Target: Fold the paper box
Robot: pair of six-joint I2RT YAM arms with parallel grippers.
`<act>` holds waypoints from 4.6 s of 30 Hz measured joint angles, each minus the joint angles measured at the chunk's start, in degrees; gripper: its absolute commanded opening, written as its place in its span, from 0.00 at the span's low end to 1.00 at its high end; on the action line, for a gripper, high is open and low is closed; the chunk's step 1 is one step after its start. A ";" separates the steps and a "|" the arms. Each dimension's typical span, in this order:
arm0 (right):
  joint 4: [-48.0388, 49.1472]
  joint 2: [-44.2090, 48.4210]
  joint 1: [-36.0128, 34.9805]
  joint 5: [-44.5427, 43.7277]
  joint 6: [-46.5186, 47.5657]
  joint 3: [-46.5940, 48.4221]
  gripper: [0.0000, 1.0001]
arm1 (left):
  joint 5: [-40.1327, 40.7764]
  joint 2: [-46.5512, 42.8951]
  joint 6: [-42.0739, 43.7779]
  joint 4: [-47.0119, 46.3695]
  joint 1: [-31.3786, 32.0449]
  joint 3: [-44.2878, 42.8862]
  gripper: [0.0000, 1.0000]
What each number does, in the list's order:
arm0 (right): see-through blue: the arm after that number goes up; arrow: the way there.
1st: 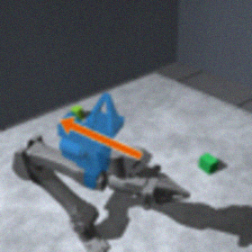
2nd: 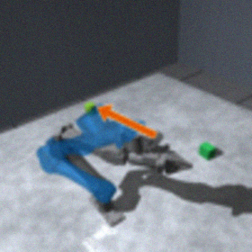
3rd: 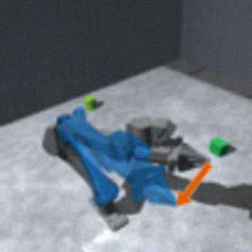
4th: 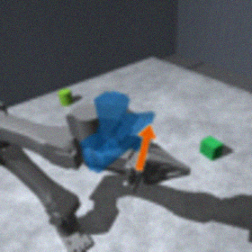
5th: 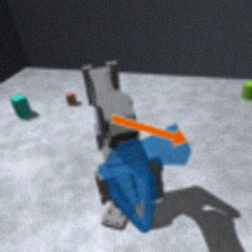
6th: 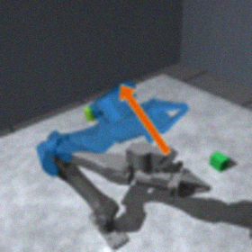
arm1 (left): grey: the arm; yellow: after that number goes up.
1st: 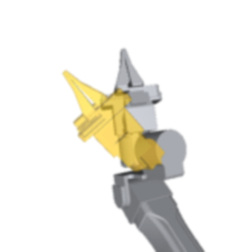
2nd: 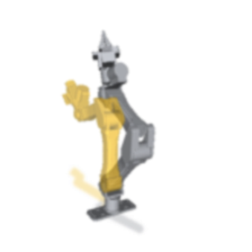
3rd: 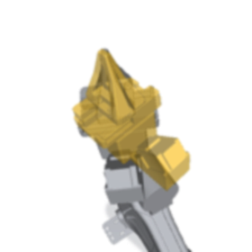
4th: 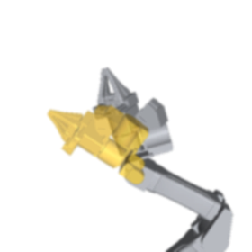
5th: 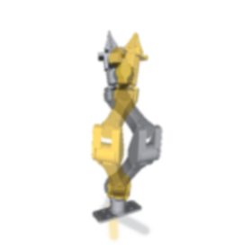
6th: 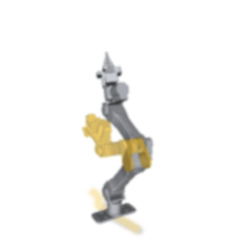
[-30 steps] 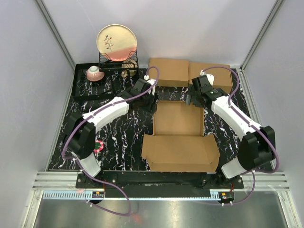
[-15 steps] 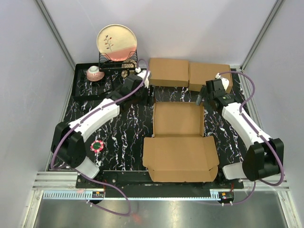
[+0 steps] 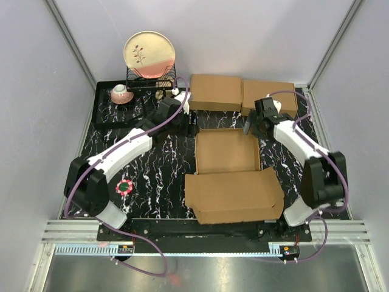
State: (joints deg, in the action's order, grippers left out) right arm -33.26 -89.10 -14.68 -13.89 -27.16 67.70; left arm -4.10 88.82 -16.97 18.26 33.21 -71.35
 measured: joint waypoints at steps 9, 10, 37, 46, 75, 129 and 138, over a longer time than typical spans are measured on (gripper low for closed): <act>-2.21 -13.86 0.94 1.55 -0.15 9.35 0.99 | 0.72 -2.67 0.00 0.15 -1.09 0.26 0.66; -2.56 -13.62 1.11 1.53 -0.24 10.60 0.99 | 0.87 -3.30 0.02 0.17 -1.31 0.26 0.66; 7.45 1.44 17.66 5.84 -12.09 -7.41 0.73 | 32.20 -58.27 -18.64 -11.47 4.70 36.46 0.19; 13.35 -0.13 17.42 10.97 -13.88 -17.22 0.64 | 32.20 -57.75 -29.42 -7.56 22.99 46.16 0.11; 19.19 15.72 -3.58 15.13 -22.73 -34.84 0.65 | 29.07 -25.57 -31.93 -31.63 14.91 46.75 0.27; 7.39 -23.06 -5.81 23.41 34.51 11.56 0.22 | 26.84 -54.75 -18.64 -7.13 0.24 40.11 0.38; 5.09 -18.47 -5.99 14.69 29.70 9.94 0.02 | 27.19 -55.80 -17.11 -6.82 0.22 38.60 0.38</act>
State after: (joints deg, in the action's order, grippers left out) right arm -28.16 -107.57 -20.67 0.80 2.55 77.65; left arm 23.09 33.01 -34.09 11.44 33.43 -32.75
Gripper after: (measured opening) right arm 0.068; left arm 0.381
